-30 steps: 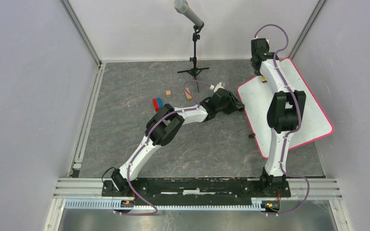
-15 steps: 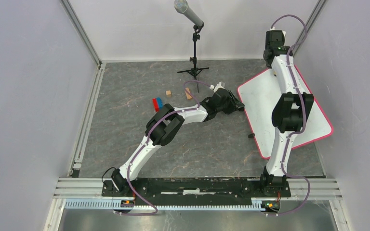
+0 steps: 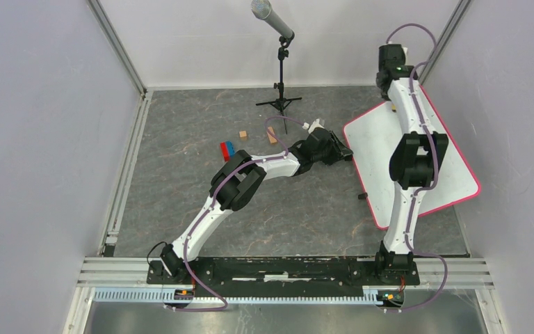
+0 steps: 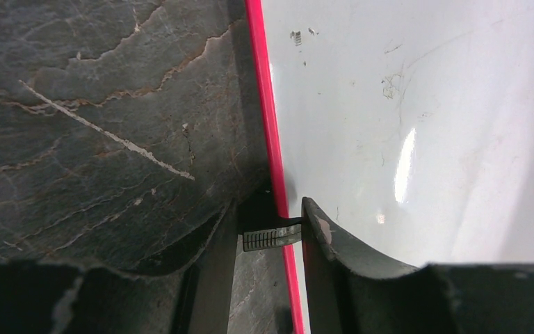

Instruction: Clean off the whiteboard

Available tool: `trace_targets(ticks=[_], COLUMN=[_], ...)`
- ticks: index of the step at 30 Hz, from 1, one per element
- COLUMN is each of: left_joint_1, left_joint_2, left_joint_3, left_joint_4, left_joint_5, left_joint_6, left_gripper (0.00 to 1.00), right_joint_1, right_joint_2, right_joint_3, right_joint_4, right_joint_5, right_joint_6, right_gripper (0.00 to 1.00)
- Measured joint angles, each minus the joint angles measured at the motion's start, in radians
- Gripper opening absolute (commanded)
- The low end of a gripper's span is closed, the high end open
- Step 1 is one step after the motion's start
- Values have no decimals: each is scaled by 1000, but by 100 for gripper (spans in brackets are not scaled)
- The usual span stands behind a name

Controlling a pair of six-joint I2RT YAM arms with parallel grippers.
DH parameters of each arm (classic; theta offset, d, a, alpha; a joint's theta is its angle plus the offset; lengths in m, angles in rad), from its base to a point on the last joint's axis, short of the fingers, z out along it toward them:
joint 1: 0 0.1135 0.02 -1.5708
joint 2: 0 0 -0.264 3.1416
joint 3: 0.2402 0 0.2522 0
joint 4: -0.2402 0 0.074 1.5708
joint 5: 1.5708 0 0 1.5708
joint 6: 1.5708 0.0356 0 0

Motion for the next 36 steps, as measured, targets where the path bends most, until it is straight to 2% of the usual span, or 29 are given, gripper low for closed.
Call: trace_targets(ticks=[6,18,30,36], left_joint_1=[1,1,1,1], left_joint_2=[0,2,2,2], left_joint_3=[5,8,9,9], left_joint_4=[5,-5,-2,-5], left_joint_5=[-6,-6,-11,-11], left_joint_6=[0,0,0,0], left_gripper=[44,44,44,44], right_joint_1=[-69,63,-42,5], right_joint_2=[-19,25,-16,-22], right_joint_3=[22,-46,2,-55], right_joint_4=[6,3,14,49], right_joint_5=[27,97,87,101], right_joint_6=[-9,-26,-46,-44], right_gripper=[17,19,19,19])
